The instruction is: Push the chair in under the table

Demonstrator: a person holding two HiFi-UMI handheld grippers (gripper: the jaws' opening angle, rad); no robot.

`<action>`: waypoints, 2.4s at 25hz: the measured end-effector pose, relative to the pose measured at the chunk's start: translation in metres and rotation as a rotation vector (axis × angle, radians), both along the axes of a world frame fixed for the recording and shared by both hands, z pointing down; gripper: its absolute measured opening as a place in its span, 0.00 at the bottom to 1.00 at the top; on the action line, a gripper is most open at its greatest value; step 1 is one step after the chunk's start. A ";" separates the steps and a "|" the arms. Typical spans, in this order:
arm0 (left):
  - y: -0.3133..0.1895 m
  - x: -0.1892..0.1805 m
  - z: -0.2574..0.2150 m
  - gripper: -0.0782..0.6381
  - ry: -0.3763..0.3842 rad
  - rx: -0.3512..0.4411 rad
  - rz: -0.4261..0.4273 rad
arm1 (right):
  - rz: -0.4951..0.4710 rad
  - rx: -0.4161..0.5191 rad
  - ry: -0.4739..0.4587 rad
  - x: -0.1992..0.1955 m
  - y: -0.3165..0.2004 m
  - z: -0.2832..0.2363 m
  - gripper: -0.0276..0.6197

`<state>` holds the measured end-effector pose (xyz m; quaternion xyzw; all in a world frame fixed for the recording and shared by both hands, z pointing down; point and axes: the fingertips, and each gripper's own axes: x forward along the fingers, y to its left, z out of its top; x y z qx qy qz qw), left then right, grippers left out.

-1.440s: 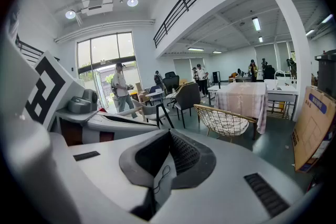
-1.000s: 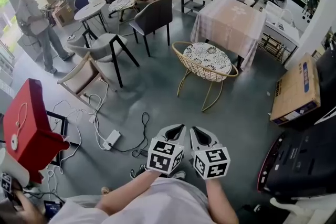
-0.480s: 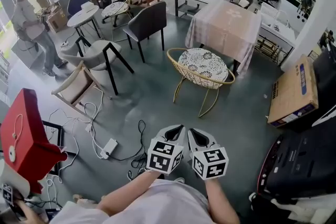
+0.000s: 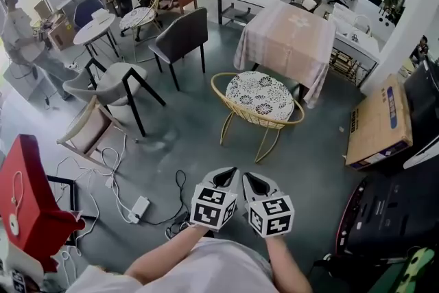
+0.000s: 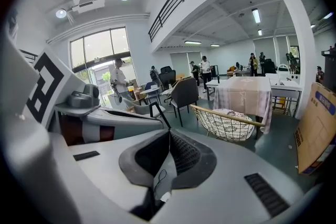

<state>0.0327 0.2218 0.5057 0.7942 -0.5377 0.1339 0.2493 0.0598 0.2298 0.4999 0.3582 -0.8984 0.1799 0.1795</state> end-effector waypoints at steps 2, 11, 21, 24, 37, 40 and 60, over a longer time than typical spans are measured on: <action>-0.013 -0.006 0.000 0.12 0.006 -0.007 0.017 | 0.018 -0.002 0.008 -0.005 -0.013 -0.001 0.05; -0.068 -0.036 -0.006 0.12 0.030 -0.016 0.104 | 0.105 -0.014 0.052 -0.030 -0.063 -0.002 0.05; -0.111 -0.084 -0.004 0.12 0.047 -0.022 0.164 | 0.157 -0.008 0.095 -0.076 -0.102 0.001 0.05; -0.118 -0.094 0.002 0.12 0.052 -0.032 0.185 | 0.169 -0.004 0.113 -0.086 -0.108 0.003 0.05; -0.147 -0.119 0.014 0.12 -0.002 -0.018 0.275 | 0.208 0.026 0.187 -0.095 -0.146 0.011 0.05; -0.153 -0.117 0.019 0.12 -0.016 -0.003 0.299 | 0.211 0.031 0.209 -0.089 -0.152 0.018 0.05; -0.247 -0.095 0.062 0.12 -0.284 0.076 0.516 | 0.061 0.043 0.482 -0.055 -0.234 0.075 0.05</action>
